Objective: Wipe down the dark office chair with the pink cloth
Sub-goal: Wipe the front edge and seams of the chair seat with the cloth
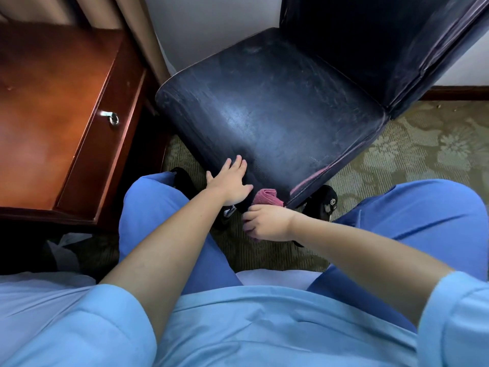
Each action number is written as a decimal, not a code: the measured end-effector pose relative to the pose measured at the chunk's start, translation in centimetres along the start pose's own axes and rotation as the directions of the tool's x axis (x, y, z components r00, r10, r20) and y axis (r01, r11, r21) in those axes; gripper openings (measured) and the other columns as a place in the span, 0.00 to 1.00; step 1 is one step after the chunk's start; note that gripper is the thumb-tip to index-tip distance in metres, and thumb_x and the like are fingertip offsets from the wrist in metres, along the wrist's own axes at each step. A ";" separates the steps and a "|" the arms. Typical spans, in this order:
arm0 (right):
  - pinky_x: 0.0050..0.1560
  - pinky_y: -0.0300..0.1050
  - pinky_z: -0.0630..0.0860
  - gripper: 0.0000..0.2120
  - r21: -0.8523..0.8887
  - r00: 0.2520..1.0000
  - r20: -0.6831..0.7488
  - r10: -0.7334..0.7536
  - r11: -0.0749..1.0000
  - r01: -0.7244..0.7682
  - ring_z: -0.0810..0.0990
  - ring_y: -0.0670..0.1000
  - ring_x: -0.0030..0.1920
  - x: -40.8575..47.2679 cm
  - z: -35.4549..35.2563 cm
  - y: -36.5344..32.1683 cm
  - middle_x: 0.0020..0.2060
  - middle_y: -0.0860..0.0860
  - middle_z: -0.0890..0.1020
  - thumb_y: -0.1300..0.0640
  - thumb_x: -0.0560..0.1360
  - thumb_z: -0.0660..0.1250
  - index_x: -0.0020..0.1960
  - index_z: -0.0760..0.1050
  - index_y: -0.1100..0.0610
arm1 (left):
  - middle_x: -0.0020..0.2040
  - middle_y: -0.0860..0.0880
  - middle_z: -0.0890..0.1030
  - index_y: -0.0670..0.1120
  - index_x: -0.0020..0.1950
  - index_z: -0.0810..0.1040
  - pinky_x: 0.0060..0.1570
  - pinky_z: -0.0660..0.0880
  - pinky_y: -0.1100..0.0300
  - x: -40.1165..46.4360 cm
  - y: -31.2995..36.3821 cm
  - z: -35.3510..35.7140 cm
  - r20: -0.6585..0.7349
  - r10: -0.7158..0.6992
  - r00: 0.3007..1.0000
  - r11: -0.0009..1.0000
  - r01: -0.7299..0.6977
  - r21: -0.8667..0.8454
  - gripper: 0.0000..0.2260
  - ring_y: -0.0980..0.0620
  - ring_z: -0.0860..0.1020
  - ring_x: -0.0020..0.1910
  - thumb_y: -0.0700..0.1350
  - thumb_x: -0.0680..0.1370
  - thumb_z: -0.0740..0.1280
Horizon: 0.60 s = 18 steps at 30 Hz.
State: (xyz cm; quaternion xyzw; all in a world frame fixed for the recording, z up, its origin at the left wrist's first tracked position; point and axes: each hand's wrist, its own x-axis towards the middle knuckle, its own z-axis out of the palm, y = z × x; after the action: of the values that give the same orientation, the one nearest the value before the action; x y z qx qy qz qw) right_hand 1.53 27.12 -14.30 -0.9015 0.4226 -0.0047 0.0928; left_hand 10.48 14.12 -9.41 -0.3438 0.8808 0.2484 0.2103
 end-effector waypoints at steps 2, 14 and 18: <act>0.49 0.44 0.71 0.05 -0.109 0.994 0.019 -0.109 0.988 0.110 0.77 0.52 0.46 -0.9 -0.2 0.8 0.40 0.47 0.80 0.57 0.71 0.66 0.37 0.79 0.54 | 0.78 0.55 0.40 0.49 0.78 0.44 0.71 0.44 0.35 0.0 -0.1 -0.2 0.014 0.001 1.000 1.000 -0.001 -0.005 0.30 0.52 0.40 0.77 0.53 0.81 0.56; 0.46 0.44 0.74 0.04 -0.146 0.993 -0.115 0.007 0.989 -0.024 0.76 0.53 0.47 -2.5 -1.4 1.5 0.50 0.44 0.82 0.58 0.72 0.68 0.43 0.82 0.53 | 0.78 0.55 0.39 0.50 0.78 0.43 0.71 0.44 0.35 0.2 -0.1 0.2 0.010 0.008 1.000 1.000 -0.008 -0.009 0.31 0.53 0.39 0.76 0.54 0.81 0.56; 0.43 0.44 0.73 0.11 -0.171 0.990 -0.140 0.021 0.984 -0.045 0.76 0.52 0.46 -2.9 -3.0 2.3 0.51 0.44 0.81 0.57 0.74 0.60 0.45 0.81 0.51 | 0.78 0.56 0.40 0.50 0.78 0.44 0.71 0.42 0.36 0.3 -0.5 -0.6 0.024 -0.002 1.000 0.999 0.001 0.036 0.31 0.54 0.40 0.77 0.57 0.81 0.55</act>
State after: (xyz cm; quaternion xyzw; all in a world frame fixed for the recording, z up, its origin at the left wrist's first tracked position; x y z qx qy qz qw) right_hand -2.39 27.41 -11.51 -0.8965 0.4418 -0.0283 -0.0153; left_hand 10.54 13.33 -9.25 -0.3374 0.8824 0.2363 0.2274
